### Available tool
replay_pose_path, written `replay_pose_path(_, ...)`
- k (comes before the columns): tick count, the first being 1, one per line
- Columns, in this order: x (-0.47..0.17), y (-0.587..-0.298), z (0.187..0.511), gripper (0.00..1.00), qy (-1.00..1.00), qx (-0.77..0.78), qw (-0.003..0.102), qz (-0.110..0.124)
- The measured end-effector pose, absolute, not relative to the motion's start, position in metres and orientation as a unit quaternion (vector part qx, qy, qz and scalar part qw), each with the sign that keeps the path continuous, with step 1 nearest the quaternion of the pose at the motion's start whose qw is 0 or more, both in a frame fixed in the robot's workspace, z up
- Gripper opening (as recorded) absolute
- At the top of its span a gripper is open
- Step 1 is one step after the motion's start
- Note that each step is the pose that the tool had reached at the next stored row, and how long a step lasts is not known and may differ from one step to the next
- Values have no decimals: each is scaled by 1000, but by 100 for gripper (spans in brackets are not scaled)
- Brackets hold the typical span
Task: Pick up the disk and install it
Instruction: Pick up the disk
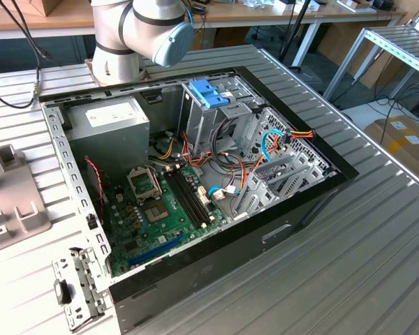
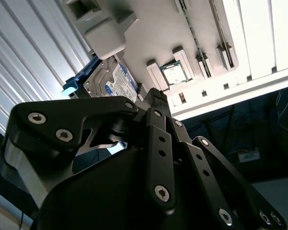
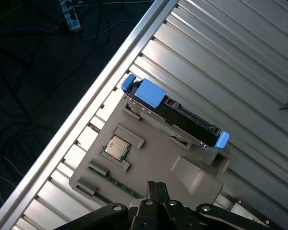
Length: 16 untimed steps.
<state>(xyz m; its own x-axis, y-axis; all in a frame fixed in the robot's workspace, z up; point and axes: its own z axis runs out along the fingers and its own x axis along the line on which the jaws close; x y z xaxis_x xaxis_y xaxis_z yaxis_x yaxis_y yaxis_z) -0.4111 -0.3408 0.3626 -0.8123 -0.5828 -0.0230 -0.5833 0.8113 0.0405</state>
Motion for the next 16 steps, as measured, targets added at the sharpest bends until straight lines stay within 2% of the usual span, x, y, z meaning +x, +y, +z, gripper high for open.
replay_pose_path(16, -411, -341, 362, 11, 929, -370, 3, 23)
